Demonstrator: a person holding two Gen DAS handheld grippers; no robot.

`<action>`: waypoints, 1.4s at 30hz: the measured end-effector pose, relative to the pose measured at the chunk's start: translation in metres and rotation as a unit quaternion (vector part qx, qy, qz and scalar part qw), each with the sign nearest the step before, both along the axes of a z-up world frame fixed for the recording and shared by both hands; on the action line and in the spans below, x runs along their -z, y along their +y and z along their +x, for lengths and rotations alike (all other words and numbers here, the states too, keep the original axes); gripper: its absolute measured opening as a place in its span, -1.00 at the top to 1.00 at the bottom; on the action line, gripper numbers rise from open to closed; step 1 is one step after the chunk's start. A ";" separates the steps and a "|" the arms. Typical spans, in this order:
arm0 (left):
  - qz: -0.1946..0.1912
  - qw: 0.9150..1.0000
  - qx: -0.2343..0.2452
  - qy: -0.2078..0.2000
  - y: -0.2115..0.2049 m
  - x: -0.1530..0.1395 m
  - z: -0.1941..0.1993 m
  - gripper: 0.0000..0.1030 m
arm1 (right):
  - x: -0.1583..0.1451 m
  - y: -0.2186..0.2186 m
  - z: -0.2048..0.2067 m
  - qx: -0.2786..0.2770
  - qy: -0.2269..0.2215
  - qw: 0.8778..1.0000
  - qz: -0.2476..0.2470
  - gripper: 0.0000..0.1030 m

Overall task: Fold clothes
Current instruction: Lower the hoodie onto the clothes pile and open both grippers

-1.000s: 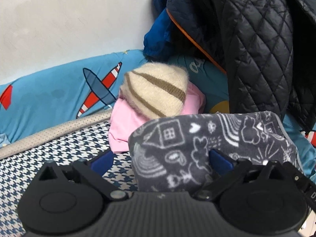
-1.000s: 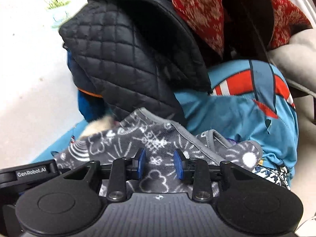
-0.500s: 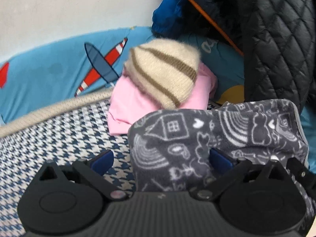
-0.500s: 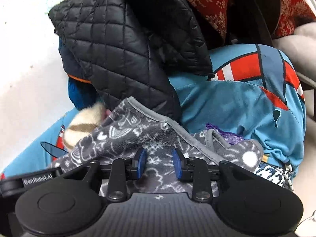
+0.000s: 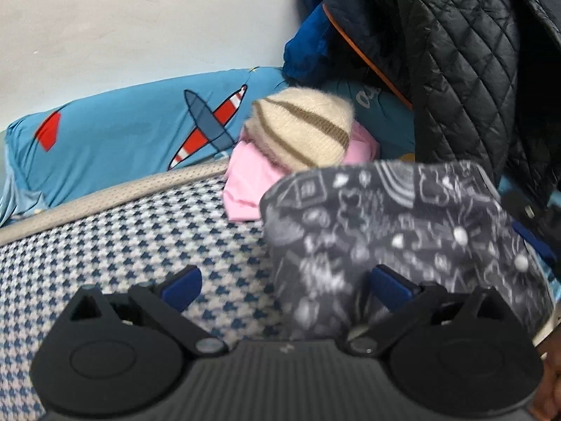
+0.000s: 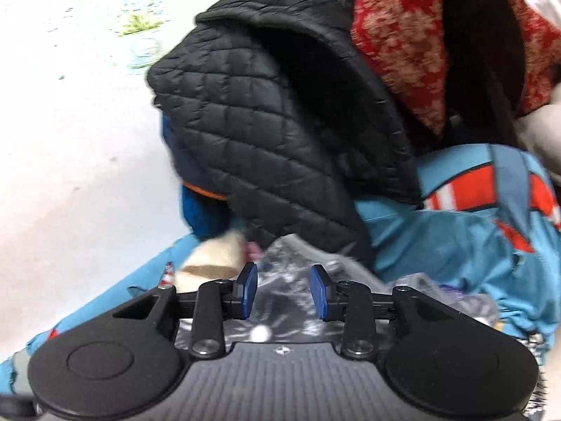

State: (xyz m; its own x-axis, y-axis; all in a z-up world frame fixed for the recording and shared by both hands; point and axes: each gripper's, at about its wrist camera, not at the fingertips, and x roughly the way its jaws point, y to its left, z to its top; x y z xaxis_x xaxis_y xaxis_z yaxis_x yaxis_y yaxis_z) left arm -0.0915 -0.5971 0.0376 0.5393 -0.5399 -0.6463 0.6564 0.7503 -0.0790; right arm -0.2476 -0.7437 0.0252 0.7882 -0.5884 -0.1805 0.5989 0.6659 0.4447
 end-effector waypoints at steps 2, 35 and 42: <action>0.012 1.000 0.007 0.007 0.003 0.009 -0.006 -0.99 | 0.004 -0.003 0.009 -0.019 0.004 1.000 0.010 0.36; 0.021 0.998 -0.001 0.056 0.043 0.012 -0.045 -0.99 | 0.004 0.053 -0.032 -0.015 0.113 0.993 0.011 0.11; 0.028 0.995 -0.005 0.091 0.037 0.037 -0.037 -1.00 | 0.017 0.064 -0.020 -0.006 0.188 0.982 -0.003 0.08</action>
State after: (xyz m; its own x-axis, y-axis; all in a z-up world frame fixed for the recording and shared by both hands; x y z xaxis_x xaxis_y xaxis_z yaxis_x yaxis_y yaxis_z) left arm -0.1284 -0.5598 0.0003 0.4152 -0.4958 -0.7628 0.6272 0.7633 -0.1548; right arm -0.2675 -0.6801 0.0077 0.6731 -0.5815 -0.4569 0.7122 0.6761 0.1888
